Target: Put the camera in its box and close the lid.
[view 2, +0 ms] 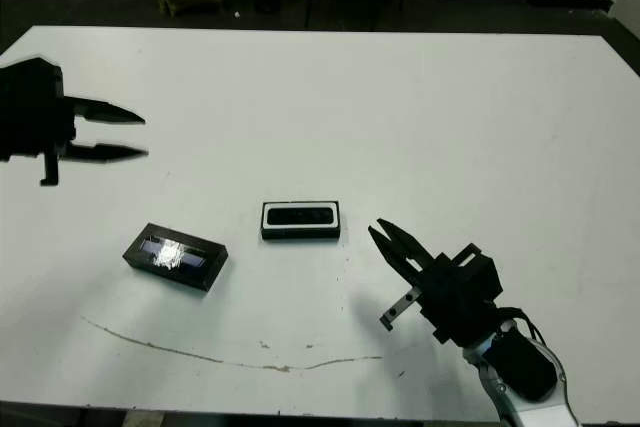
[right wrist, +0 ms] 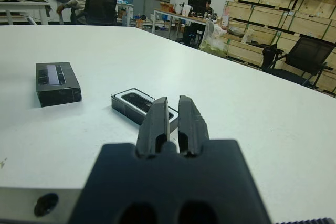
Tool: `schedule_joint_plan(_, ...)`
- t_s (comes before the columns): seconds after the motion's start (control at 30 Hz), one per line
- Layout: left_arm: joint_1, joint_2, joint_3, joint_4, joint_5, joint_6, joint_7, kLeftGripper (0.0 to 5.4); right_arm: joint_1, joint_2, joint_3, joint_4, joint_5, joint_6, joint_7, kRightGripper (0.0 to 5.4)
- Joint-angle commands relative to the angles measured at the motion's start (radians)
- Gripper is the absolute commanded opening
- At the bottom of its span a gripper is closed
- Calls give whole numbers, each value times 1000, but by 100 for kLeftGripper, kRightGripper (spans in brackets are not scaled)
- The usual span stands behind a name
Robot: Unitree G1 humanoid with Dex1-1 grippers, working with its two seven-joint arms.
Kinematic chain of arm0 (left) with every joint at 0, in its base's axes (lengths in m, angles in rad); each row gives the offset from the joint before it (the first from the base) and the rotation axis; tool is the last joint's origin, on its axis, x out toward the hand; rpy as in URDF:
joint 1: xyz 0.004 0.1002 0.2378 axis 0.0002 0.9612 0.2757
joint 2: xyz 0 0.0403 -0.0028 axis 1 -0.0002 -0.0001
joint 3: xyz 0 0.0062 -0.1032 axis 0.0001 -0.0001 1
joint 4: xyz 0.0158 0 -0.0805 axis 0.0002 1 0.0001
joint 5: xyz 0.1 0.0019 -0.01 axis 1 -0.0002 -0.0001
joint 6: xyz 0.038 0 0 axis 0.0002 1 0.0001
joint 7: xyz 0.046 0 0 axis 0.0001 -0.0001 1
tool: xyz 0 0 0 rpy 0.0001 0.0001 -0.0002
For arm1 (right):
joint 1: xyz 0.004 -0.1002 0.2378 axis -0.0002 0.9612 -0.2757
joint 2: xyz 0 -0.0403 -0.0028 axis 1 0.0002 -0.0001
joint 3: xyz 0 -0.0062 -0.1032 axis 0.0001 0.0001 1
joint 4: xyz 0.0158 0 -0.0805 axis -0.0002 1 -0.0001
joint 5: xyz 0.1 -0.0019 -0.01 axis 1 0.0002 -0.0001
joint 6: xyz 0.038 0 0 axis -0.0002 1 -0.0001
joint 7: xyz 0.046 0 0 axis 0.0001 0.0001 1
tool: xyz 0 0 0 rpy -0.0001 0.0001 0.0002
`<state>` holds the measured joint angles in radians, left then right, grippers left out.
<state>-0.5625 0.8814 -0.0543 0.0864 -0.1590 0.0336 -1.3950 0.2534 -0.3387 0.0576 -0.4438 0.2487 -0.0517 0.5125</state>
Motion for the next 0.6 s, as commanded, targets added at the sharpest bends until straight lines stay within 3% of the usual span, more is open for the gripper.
schedule_joint_plan(0.03,41,59,-31,-100,2,43,-35,304,9,-4,-8,26,16,-1,13,0)
schedule_joint_plan(0.2,61,136,-82,-267,19,189,-64,425,16,-11,-10,13,17,17,8,0)
schedule_joint_plan(0.37,70,149,-126,-269,54,161,-63,539,16,-6,-8,30,26,8,16,0)
schedule_joint_plan(0.6,-33,151,-272,-306,198,202,-115,539,12,-3,-8,59,31,-27,34,0)
